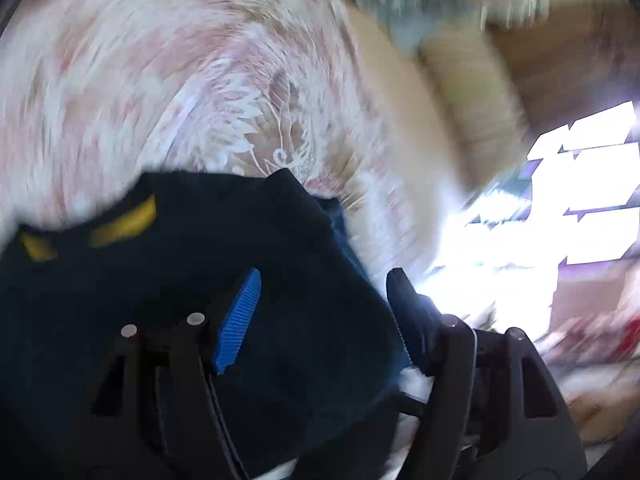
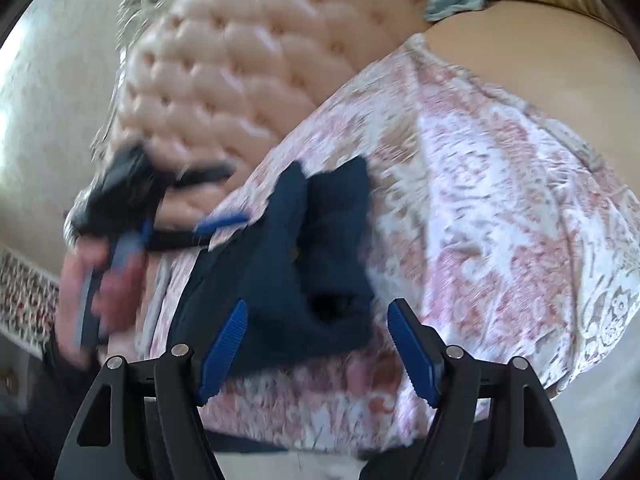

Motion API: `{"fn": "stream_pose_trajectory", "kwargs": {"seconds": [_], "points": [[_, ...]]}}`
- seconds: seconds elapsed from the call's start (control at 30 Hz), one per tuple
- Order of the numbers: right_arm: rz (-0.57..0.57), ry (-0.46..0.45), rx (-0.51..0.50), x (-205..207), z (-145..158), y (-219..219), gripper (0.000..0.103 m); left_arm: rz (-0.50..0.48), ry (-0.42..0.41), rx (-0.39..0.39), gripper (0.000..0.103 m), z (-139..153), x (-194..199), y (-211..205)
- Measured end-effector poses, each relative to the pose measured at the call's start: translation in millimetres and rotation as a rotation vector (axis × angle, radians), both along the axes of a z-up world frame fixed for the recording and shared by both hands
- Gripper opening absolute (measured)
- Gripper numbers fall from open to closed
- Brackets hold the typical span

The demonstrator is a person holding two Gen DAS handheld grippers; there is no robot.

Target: Fold clothes

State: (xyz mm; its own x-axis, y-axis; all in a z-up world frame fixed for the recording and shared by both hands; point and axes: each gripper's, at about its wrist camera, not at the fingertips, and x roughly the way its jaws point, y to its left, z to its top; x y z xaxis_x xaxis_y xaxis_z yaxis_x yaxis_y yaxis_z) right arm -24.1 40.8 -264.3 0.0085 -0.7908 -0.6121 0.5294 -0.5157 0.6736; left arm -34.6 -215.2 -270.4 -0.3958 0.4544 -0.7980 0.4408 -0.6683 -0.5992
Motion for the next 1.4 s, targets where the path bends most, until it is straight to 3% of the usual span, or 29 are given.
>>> {"fn": "stream_pose_trajectory", "kwargs": {"seconds": [0.13,0.2,0.23,0.37,0.43,0.6,0.77,0.93,1.0,1.13,1.17,1.2,1.23,1.27,1.4], "points": [[0.064,0.043,0.033,7,-1,-8,0.074,-0.187,-0.124,-0.097,0.068,12,-47,21],[0.075,0.032,0.072,7,-10,-11,0.069,-0.253,-0.139,-0.238,0.068,20,-64,29],[0.078,0.019,0.073,7,-14,-9,0.062,-0.305,-0.126,-0.289,0.068,23,-73,32],[0.082,-0.060,0.035,-1,-24,-4,0.055,-0.621,0.158,-0.394,0.068,39,-70,43],[0.080,-0.102,0.006,-6,-29,1,0.058,-0.789,0.283,-0.390,0.068,37,-61,41],[0.115,-0.083,0.001,-7,-29,-1,0.061,-0.975,0.284,-0.229,0.068,3,-69,22],[0.164,0.009,0.066,1,-22,-11,0.067,-1.074,0.365,-0.104,0.068,-15,-97,20],[0.159,0.088,0.075,1,-9,-8,0.067,-1.246,0.353,0.065,0.068,-34,-111,29],[0.126,0.134,0.074,-4,-3,-5,0.067,-1.313,0.373,0.082,0.068,-36,-106,33],[0.092,0.190,0.039,-10,10,6,0.067,-1.338,0.372,0.141,0.068,-37,-103,34],[0.099,0.192,0.030,-10,11,6,0.067,-1.349,0.369,0.153,0.065,-37,-101,35],[0.107,0.194,0.025,-10,12,5,0.067,-1.365,0.360,0.145,0.049,-36,-99,35],[0.118,0.197,0.029,-9,12,1,0.067,-1.382,0.350,0.138,0.025,-35,-96,36],[0.132,0.198,0.029,-8,12,-4,0.067,-1.399,0.340,0.130,0.015,-34,-94,36],[0.205,0.213,0.016,-4,9,-30,0.067,-1.422,0.303,0.072,0.012,-18,-85,43]]}}
